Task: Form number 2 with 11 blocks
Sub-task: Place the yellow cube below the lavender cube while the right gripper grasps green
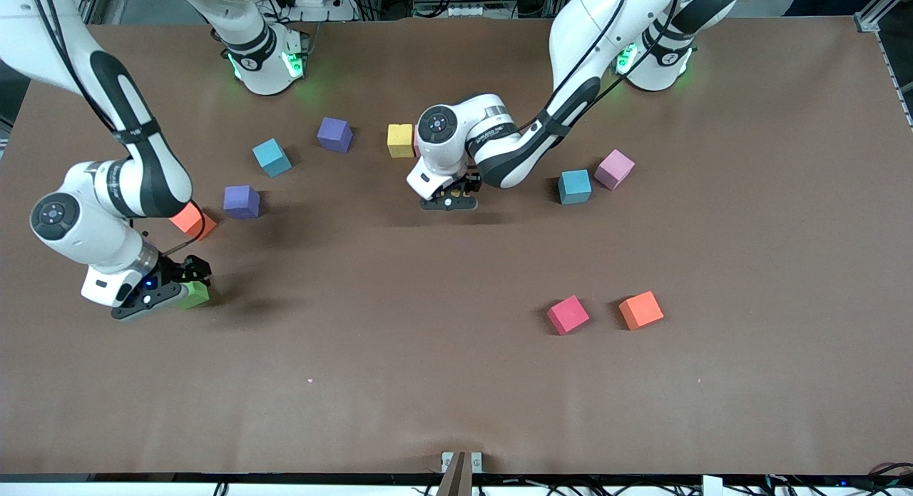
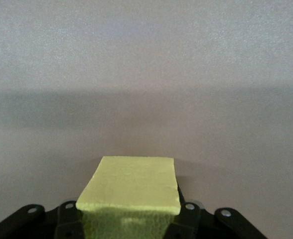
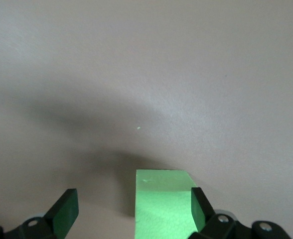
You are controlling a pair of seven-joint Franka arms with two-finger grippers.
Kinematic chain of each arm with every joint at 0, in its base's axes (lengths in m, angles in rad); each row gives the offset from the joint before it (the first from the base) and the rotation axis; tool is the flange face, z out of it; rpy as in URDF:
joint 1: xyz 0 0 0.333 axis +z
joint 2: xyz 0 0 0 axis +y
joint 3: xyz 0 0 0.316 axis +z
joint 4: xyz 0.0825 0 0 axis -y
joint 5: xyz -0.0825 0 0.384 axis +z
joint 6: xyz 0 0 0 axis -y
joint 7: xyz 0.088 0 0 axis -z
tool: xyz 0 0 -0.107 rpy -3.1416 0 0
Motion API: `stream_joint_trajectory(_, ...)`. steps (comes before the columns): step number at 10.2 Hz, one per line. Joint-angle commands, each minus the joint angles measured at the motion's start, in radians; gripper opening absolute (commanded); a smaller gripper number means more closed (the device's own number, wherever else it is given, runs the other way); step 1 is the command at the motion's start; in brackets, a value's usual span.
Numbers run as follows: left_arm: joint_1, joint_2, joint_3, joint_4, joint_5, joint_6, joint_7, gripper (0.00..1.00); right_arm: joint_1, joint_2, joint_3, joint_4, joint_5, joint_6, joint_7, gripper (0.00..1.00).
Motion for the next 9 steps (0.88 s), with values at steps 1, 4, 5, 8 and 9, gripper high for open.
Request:
stream_joint_trajectory(1,-0.012,0.002,0.006,0.006,0.031,-0.009,-0.027,0.61,0.008,0.034,-0.036,0.021,-0.018,0.008,-0.015,1.0)
stream_joint_trajectory(4,0.003,-0.018,0.009,0.015,0.028,-0.009,-0.029,1.0,0.002,0.057,-0.044,0.013,0.0,0.014,-0.007,1.0)
stream_joint_trajectory(5,0.018,-0.032,0.009,0.015,0.029,-0.009,-0.049,1.0,0.003,0.059,-0.044,0.012,0.0,0.014,-0.007,1.0)
stream_joint_trajectory(8,0.083,-0.121,0.009,0.015,0.02,-0.049,-0.075,1.0,0.002,0.062,-0.044,0.001,-0.003,0.013,-0.015,1.0)
stream_joint_trajectory(9,0.121,-0.144,0.009,0.015,0.017,-0.057,-0.076,1.0,0.002,0.065,-0.044,0.001,-0.012,0.014,-0.028,1.0)
